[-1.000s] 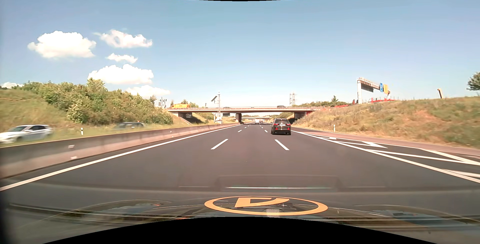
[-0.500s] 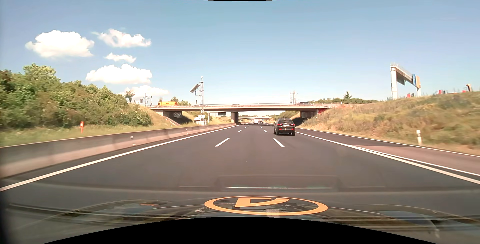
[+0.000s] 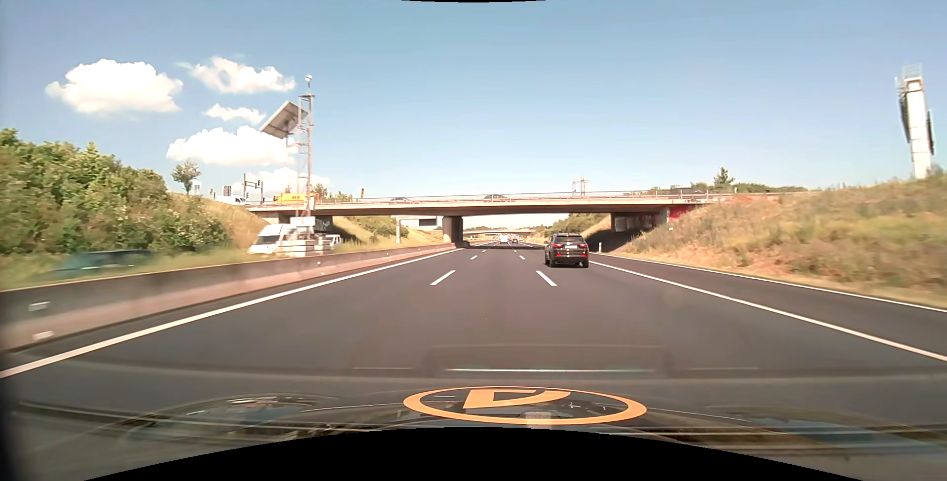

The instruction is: Follow the waypoints while adhering to traffic rules and regulations

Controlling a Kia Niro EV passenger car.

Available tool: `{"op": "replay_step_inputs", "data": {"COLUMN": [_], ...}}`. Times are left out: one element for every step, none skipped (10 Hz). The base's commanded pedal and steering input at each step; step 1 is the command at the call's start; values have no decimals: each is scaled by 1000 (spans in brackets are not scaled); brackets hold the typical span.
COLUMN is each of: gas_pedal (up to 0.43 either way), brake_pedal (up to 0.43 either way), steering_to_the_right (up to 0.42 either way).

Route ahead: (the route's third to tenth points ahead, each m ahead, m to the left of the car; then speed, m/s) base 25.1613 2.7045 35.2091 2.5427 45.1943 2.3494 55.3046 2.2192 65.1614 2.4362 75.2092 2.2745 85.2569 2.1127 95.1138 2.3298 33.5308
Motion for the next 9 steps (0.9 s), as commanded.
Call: {"op": "replay_step_inputs", "data": {"gas_pedal": [421,421,421,421,421,409,409,398,378], "brake_pedal": [0,0,0,0,0,0,0,0,0], "steering_to_the_right": [0,0,0,0,0,0,0,0,0]}}
